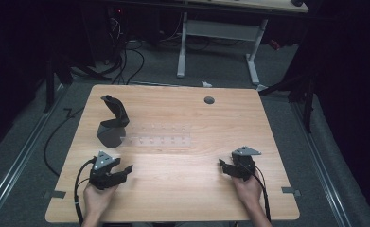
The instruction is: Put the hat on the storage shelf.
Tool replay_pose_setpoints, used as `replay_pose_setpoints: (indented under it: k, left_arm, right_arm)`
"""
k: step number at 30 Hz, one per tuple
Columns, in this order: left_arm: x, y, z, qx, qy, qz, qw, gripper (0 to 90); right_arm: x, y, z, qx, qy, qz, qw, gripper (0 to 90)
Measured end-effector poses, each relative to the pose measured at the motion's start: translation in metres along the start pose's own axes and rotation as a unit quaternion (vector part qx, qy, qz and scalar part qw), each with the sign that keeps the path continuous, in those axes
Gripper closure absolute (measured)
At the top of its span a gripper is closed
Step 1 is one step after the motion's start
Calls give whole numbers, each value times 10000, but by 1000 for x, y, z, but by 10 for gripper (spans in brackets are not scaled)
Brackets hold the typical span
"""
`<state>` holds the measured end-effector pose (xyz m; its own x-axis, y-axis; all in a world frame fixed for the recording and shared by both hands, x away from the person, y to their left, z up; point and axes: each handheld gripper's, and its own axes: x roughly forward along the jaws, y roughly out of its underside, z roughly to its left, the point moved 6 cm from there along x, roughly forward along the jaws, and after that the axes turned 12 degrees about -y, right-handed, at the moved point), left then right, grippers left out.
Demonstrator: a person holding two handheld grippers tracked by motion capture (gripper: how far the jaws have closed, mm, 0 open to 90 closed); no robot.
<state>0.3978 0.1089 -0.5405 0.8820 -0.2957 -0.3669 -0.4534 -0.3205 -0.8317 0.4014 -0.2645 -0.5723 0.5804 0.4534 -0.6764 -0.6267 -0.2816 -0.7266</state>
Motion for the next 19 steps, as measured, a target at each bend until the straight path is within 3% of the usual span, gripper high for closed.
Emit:
replay_pose_setpoints:
  k: [3,7,9,19]
  left_arm:
    - [8,9,-7,127,6,87,9999,401]
    - [21,23,-10,448,-114,210,9987,401]
    - [24,25,-10,502,-128,160,9985,393]
    - [28,23,-8,448,-245,133,9986,346]
  right_arm:
    - [0,0,0,13,1,1,10000,373]
    - [0,0,0,6,-10,10,10000,371]
    - [0,0,0,6,-8,10,10000,371]
    - [0,0,0,7,-10,8,10000,371]
